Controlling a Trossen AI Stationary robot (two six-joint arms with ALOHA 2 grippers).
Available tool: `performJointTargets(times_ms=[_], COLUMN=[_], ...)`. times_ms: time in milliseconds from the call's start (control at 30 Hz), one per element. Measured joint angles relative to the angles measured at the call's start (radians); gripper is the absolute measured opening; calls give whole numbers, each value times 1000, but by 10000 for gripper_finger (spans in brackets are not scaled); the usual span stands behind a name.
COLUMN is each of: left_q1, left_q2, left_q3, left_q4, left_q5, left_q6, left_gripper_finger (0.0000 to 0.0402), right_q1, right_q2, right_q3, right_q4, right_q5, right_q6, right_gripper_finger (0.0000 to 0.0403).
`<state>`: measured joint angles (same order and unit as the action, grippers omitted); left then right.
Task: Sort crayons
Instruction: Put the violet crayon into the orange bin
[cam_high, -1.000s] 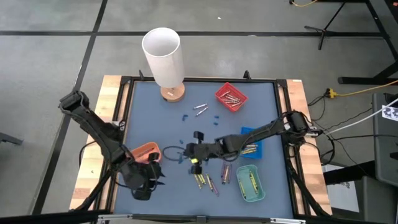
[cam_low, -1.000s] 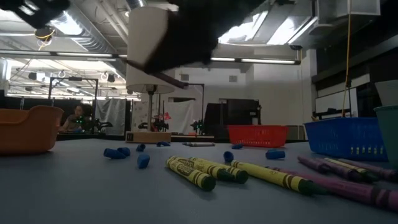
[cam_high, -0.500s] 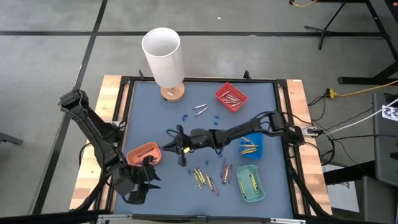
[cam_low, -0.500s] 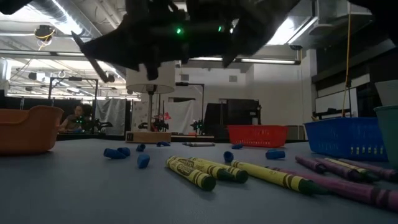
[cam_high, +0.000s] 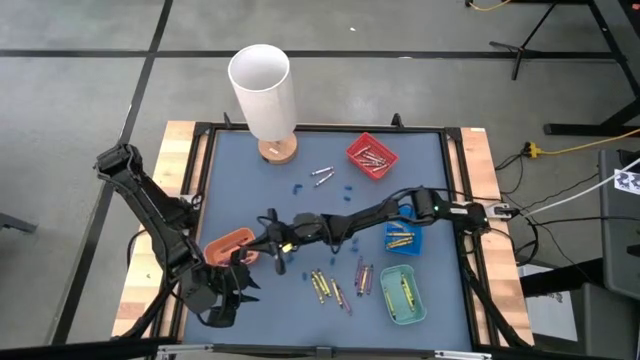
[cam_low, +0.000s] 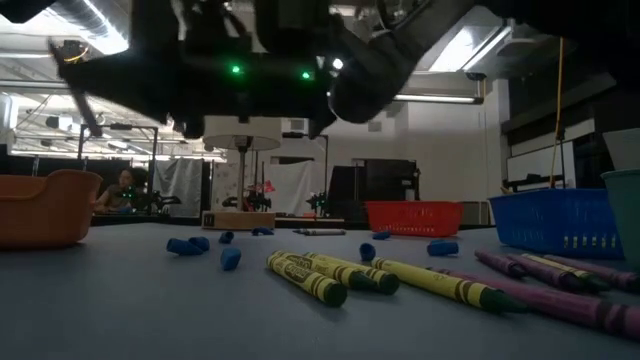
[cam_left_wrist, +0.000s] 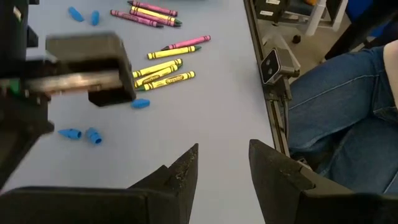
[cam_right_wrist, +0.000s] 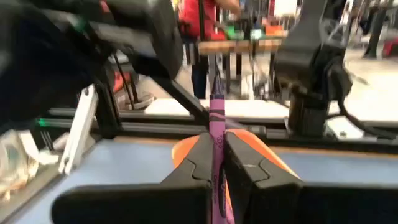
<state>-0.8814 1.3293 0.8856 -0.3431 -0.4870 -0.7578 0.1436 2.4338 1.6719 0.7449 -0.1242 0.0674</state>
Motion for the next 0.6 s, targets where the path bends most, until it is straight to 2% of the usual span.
performJointTargets(times_ms=[100,267,600], left_q1=[0,0,0], left_q2=[0,0,0], left_q3=[0,0,0], left_q4=[-1,-1,0], left_q5=[0,-2,-2], left_q6=[0,5,7], left_gripper_finger=[127,127,127], right_q1=[-1,0,0], right_q2=[19,59,68], right_q3=[66,138,146], right_q4=[-90,-114,-127], right_q5=[7,20,23], right_q6=[-21,-23,-24], right_gripper_finger=[17,17,17])
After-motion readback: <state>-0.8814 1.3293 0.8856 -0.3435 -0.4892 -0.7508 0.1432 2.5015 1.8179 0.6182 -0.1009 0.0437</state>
